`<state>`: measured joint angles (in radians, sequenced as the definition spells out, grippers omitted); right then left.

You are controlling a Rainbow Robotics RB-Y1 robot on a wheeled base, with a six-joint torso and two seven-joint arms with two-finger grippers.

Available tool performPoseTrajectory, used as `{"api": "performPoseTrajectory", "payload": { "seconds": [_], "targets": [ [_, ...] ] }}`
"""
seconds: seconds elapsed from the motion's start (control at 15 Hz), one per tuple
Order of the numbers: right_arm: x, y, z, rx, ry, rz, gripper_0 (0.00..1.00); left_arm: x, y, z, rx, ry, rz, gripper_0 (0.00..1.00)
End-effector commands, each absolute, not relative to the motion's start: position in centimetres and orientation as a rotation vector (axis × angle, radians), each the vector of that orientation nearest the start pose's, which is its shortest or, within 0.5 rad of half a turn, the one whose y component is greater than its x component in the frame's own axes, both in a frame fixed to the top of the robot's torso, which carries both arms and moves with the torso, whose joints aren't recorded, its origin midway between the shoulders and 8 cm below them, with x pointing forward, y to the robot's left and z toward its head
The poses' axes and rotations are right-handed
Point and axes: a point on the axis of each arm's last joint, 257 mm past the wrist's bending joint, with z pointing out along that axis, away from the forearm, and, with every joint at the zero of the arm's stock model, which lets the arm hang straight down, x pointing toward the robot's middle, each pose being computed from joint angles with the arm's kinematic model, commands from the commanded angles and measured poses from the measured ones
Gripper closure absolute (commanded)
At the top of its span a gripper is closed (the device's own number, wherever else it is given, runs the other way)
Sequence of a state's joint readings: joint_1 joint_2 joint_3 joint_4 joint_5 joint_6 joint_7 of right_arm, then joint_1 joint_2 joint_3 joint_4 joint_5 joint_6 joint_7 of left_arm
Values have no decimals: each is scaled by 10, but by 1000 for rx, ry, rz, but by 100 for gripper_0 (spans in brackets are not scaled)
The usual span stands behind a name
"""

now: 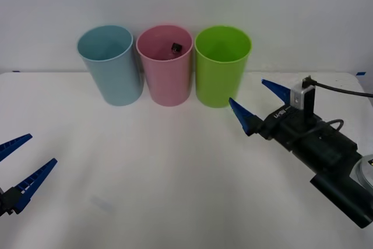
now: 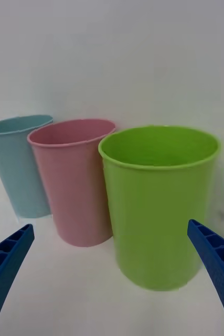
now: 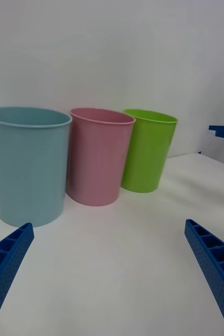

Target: Grasp the object on the table and drop it into the matching bin: aluminum can to the light blue bin, PET bottle to the pink bin.

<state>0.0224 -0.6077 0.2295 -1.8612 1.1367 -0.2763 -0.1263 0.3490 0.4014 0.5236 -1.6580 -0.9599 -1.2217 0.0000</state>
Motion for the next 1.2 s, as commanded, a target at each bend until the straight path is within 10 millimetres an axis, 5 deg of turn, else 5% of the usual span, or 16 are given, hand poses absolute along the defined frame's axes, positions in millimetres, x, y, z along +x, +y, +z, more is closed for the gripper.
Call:
{"api": "performPoseTrajectory", "payload": {
  "seconds": [0.07,1.2],
  "targets": [
    [466,-174,-161,-553,1476,404,0,342,330,-169,465,1441,-567,0],
    [349,-264,-224,-639,1589,403,0,342,330,-169,465,1441,-567,0]
  ]
}}
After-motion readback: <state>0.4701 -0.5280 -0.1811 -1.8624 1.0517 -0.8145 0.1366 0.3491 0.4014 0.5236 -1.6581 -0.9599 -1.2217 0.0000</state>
